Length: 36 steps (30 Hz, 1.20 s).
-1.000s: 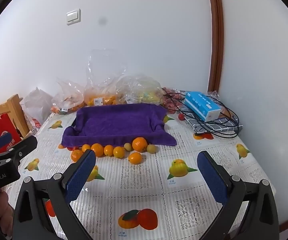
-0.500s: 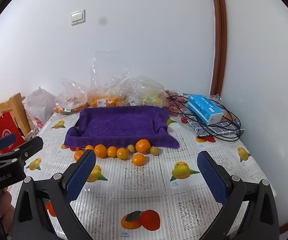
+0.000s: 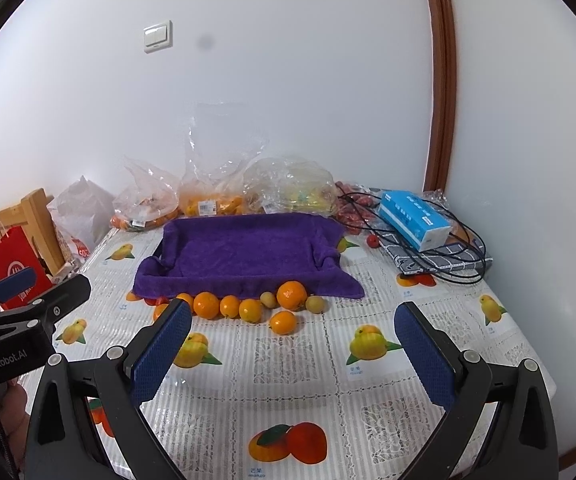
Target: Organize fruits
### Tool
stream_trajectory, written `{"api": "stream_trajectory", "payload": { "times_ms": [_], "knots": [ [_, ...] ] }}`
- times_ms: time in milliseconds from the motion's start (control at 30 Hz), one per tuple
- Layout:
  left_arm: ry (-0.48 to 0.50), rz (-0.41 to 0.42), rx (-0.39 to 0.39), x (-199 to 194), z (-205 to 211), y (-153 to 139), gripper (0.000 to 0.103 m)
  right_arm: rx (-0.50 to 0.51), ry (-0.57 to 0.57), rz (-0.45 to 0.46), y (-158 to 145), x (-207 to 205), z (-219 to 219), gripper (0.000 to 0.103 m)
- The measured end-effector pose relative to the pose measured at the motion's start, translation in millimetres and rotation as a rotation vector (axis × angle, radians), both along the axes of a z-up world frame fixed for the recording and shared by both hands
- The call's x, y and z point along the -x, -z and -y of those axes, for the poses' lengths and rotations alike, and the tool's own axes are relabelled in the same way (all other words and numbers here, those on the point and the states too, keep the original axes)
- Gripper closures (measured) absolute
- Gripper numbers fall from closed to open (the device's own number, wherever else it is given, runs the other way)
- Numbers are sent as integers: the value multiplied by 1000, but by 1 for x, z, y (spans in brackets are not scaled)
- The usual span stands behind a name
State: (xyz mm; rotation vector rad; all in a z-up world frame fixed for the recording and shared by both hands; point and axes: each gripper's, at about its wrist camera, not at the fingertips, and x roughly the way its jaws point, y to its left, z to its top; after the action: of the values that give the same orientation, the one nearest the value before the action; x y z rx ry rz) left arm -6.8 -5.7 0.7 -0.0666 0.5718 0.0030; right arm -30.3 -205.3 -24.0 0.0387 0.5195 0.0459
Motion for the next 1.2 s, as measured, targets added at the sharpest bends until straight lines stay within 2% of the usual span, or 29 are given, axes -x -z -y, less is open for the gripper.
{"api": "stream_trajectory", "payload": {
  "times_ms": [633, 1200],
  "knots": [
    [9, -1, 4, 3, 3, -2, 0, -39, 13, 1, 1, 5, 10, 2],
    [7, 9, 5, 9, 0, -5, 0, -30, 2, 8, -1, 9, 5, 2]
  ]
}}
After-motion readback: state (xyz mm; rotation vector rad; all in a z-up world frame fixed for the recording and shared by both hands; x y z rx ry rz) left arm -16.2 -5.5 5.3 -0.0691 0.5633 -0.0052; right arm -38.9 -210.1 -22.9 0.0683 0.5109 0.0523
